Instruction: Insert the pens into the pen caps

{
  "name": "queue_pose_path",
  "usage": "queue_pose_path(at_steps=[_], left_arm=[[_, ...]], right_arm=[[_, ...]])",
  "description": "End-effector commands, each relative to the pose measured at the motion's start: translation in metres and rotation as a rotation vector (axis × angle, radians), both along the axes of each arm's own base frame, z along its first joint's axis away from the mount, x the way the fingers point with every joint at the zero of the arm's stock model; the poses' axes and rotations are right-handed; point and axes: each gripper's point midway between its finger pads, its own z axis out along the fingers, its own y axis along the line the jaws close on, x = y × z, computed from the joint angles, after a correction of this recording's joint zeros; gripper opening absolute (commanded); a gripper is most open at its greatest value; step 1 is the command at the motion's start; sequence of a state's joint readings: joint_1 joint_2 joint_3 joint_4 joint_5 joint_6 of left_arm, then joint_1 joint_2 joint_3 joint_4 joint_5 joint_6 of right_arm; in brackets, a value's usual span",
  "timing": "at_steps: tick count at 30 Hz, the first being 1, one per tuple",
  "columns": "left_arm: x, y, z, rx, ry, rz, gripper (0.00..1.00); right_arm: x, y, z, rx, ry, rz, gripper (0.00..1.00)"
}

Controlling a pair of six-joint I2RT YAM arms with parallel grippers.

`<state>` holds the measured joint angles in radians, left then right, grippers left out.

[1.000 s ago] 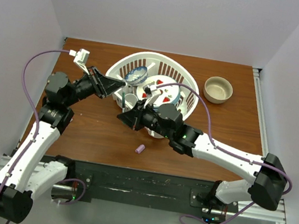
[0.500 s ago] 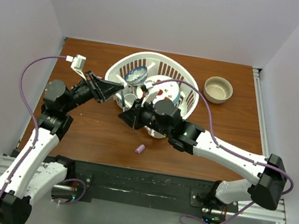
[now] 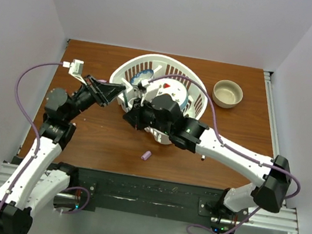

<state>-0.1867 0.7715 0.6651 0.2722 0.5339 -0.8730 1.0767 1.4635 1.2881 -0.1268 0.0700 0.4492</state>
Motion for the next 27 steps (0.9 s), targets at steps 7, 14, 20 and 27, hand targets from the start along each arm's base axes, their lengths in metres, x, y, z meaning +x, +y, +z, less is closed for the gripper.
queue_pose_path(at_steps=[7,14,20,27], left_arm=[[-0.028,-0.021,-0.097,0.088,0.304,-0.166,0.0],[-0.033,-0.026,-0.098,0.051,0.303,-0.191,0.0],[-0.029,-0.028,-0.054,0.029,0.206,-0.197,0.0],[-0.03,-0.023,0.005,0.032,0.067,-0.165,0.12]], right_arm=[[0.069,-0.014,0.194,0.369,-0.346,-0.179,0.0],[0.067,-0.002,0.194,0.36,-0.373,-0.095,0.0],[0.057,-0.006,0.163,0.32,-0.361,-0.053,0.0],[0.047,-0.036,0.157,0.288,-0.359,-0.103,0.0]])
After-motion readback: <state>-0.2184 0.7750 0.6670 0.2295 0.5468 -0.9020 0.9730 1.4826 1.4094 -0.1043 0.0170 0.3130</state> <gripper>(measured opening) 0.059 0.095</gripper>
